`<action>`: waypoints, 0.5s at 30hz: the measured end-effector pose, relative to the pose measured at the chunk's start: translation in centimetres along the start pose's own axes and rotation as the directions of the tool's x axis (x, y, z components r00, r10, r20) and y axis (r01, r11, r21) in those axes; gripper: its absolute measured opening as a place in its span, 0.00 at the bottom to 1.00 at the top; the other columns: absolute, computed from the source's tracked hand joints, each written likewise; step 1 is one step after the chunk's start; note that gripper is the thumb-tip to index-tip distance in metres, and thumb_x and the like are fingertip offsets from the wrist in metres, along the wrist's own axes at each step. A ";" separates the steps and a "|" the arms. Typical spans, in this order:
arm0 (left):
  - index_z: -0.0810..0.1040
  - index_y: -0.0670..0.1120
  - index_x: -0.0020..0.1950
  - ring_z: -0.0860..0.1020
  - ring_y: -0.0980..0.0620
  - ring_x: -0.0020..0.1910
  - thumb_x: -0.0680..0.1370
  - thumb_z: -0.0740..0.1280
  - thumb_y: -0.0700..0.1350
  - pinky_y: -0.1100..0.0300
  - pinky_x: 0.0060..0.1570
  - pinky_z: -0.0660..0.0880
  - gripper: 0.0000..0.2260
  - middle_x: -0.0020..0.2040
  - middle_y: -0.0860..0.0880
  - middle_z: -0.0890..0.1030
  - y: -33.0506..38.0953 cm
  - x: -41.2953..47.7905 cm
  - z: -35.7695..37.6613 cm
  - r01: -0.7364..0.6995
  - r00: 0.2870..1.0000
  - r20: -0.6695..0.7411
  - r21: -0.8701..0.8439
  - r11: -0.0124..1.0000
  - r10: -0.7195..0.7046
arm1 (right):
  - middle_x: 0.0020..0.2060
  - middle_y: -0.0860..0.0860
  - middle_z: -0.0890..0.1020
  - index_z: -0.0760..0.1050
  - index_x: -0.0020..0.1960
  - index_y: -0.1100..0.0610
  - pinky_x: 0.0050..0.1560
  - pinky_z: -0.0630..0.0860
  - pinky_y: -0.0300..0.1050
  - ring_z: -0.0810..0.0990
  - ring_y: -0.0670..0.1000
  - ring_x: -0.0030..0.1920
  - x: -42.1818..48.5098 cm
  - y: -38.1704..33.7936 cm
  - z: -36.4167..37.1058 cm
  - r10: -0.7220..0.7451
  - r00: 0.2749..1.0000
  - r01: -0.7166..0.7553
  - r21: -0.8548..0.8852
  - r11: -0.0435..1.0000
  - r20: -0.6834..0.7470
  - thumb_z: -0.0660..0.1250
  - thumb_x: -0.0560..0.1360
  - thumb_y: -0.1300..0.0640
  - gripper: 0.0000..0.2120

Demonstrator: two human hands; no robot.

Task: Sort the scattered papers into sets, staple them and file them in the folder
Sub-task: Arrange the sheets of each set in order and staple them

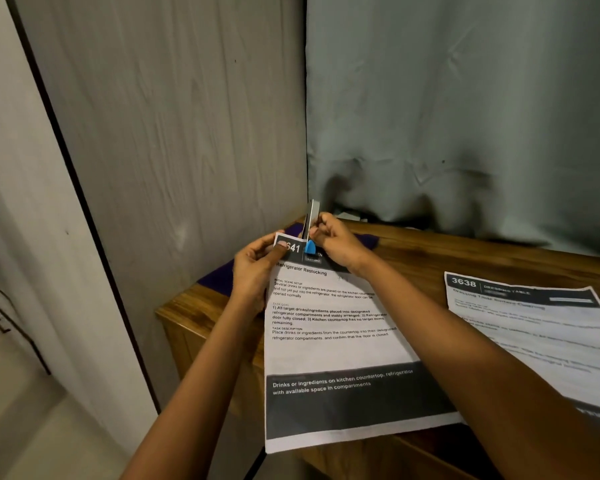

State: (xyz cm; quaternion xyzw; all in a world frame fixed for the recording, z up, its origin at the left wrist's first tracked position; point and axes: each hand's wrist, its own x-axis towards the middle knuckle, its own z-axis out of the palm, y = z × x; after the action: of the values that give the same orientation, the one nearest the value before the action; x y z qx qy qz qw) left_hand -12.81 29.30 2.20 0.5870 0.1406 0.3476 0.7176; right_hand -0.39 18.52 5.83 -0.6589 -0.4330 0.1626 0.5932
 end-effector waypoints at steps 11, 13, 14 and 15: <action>0.81 0.46 0.58 0.84 0.44 0.41 0.78 0.67 0.44 0.53 0.38 0.81 0.09 0.48 0.41 0.84 -0.5 0.2 0.8 -0.011 0.988 -0.152 0.011 1.000 0.013 | 0.33 0.45 0.82 0.69 0.53 0.57 0.37 0.75 0.31 0.81 0.39 0.37 0.9 0.0 0.2 0.059 0.998 -0.057 0.162 0.985 -0.009 0.58 0.81 0.64 0.04; 0.82 0.46 0.56 0.83 0.45 0.40 0.78 0.67 0.43 0.53 0.38 0.80 0.08 0.48 0.41 0.84 -0.5 0.2 0.9 -0.022 0.987 -0.159 0.005 1.000 0.022 | 0.38 0.49 0.82 0.70 0.54 0.58 0.43 0.76 0.35 0.81 0.42 0.40 1.2 0.0 0.7 0.062 0.998 -0.060 0.151 0.987 -0.005 0.59 0.80 0.66 0.05; 0.82 0.46 0.56 0.82 0.46 0.40 0.78 0.67 0.42 0.53 0.38 0.80 0.08 0.48 0.41 0.84 -0.5 0.3 1.0 -0.025 0.986 -0.163 0.001 1.000 0.025 | 0.42 0.51 0.81 0.70 0.54 0.58 0.46 0.75 0.38 0.81 0.45 0.43 1.4 0.0 0.9 0.062 0.998 -0.061 0.137 0.989 -0.002 0.59 0.80 0.66 0.06; 0.82 0.46 0.55 0.82 0.47 0.39 0.78 0.67 0.42 0.54 0.38 0.80 0.08 0.48 0.41 0.84 -0.5 0.2 1.0 -0.025 0.986 -0.165 0.001 1.000 0.025 | 0.44 0.53 0.81 0.71 0.54 0.57 0.49 0.75 0.40 0.81 0.47 0.46 1.5 0.0 1.0 0.065 0.998 -0.066 0.130 0.989 0.006 0.60 0.80 0.65 0.06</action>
State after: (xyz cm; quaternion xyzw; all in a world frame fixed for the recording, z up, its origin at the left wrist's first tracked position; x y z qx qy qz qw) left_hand -11.88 28.69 2.05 0.5576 0.1920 0.4040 0.6993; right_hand -0.27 20.34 6.00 -0.6325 -0.4000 0.2104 0.6290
